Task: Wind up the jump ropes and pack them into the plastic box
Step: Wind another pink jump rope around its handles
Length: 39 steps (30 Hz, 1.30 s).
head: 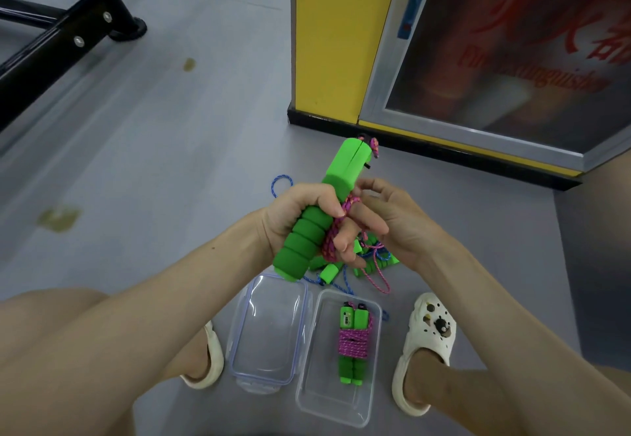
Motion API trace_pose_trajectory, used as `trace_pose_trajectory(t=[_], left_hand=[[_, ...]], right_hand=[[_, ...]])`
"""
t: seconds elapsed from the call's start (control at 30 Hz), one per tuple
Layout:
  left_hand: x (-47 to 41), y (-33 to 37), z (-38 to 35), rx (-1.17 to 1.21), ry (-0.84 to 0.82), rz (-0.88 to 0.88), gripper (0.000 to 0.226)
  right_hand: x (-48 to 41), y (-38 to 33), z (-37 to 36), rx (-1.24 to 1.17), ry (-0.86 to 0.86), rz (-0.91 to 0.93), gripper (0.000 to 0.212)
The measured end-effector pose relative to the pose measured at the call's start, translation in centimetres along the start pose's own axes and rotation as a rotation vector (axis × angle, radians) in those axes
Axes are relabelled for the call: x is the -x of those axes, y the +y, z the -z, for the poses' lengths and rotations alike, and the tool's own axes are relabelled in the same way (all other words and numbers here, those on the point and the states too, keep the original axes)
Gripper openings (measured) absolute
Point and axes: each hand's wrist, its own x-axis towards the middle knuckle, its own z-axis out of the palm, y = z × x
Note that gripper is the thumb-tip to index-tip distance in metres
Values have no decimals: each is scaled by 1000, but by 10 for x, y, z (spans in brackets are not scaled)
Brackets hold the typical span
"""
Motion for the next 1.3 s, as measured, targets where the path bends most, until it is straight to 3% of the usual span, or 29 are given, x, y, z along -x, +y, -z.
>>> trace_pose_trajectory(t=[0.07, 0.17, 0.33, 0.4, 0.53, 0.6, 0.7, 0.73, 0.83, 0.93, 1.07, 1.3], left_hand=[[-4, 2, -1, 91, -2, -62, 59], [-10, 2, -5, 122, -38, -159, 52], [-18, 4, -4, 163, 57, -277, 66], [-20, 8, -3, 156, 150, -301, 72], [-18, 14, -5, 119, 374, -335, 69], [-19, 13, -5, -76, 500, -318, 61], [-19, 12, -3, -758, 765, -268, 33], [-19, 11, 2, -993, 811, -271, 35], [-14, 7, 19, -1482, 836, -177, 96], [-9, 7, 27, -1693, 818, -91, 103], [-5, 11, 22, -1315, 769, 52, 53], [4, 13, 4, -585, 418, 205, 33]], right_hand=[[-1, 0, 1, 1, 3, 6, 10], [0, 3, 0, 46, -20, 34, 18], [-2, 13, -4, 243, 14, 62, 21], [0, 18, -5, 358, -6, 41, 13], [2, 19, -4, 444, -47, 32, 20], [1, 18, -2, 466, -49, 37, 11], [-2, 15, 1, 532, 3, 67, 6], [-2, 12, 2, 557, 28, 90, 8], [-4, 6, 6, 527, 96, 160, 14], [-3, 1, 8, 485, 66, 222, 23], [-4, 0, 10, 462, 87, 243, 21], [-7, 4, 7, 342, 67, 197, 18]])
